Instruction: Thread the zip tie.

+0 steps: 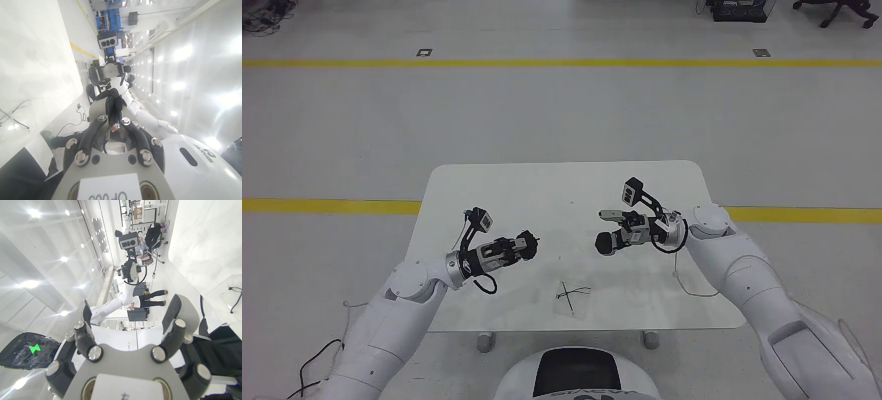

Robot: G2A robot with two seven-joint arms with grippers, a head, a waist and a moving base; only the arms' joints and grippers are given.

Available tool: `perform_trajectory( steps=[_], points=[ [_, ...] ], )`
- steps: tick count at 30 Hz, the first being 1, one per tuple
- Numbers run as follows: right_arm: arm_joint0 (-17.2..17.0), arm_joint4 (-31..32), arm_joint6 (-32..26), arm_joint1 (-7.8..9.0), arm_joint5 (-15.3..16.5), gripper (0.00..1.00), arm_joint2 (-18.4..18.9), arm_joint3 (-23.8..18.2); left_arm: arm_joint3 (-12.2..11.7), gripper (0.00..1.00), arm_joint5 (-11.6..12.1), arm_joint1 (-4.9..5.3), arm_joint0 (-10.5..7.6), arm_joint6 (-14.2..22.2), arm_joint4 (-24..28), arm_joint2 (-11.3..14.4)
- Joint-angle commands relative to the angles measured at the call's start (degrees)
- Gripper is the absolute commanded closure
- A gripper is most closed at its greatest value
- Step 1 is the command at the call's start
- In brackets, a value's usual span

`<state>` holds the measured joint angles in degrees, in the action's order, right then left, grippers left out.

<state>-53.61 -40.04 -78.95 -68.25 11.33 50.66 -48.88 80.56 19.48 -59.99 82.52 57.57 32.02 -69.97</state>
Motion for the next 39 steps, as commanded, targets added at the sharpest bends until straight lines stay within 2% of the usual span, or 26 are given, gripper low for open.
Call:
perform_trajectory(
  steps=[1,5,10,15,19,32,36,39],
  points=[
    [0.00,0.00,0.00,0.00,0.00,0.00,0.00,0.00,0.00,1.00,0.00,0.00,0.00,0.00,0.00,0.00],
    [-0.14,0.68,0.86,0.01,-0.04,0.00,-0.11,-0.44,0.00,1.00,0.00,0.00,0.00,0.00,0.00,0.00],
    [1.73,11.51,2.69,0.78,-2.57,0.00,-1.16,-4.08,0.00,1.00,0.00,0.00,0.00,0.00,0.00,0.00],
    [3.59,19.71,2.82,1.24,-3.52,0.00,-2.27,-6.04,0.00,1.00,0.00,0.00,0.00,0.00,0.00,0.00],
    [5.09,30.11,3.53,1.16,-3.28,0.00,-5.50,-8.80,0.00,1.00,0.00,0.00,0.00,0.00,0.00,0.00],
    [4.89,31.26,4.18,1.11,-3.26,0.00,-5.98,-9.40,0.00,1.00,0.00,0.00,0.00,0.00,0.00,0.00],
    [4.74,37.95,5.94,1.36,-3.55,0.00,-7.36,-13.10,0.00,1.00,0.00,0.00,0.00,0.00,0.00,0.00],
    [4.99,43.67,6.53,1.50,-5.69,0.00,-8.73,-15.13,0.00,1.00,0.00,0.00,0.00,0.00,0.00,0.00]
  ],
)
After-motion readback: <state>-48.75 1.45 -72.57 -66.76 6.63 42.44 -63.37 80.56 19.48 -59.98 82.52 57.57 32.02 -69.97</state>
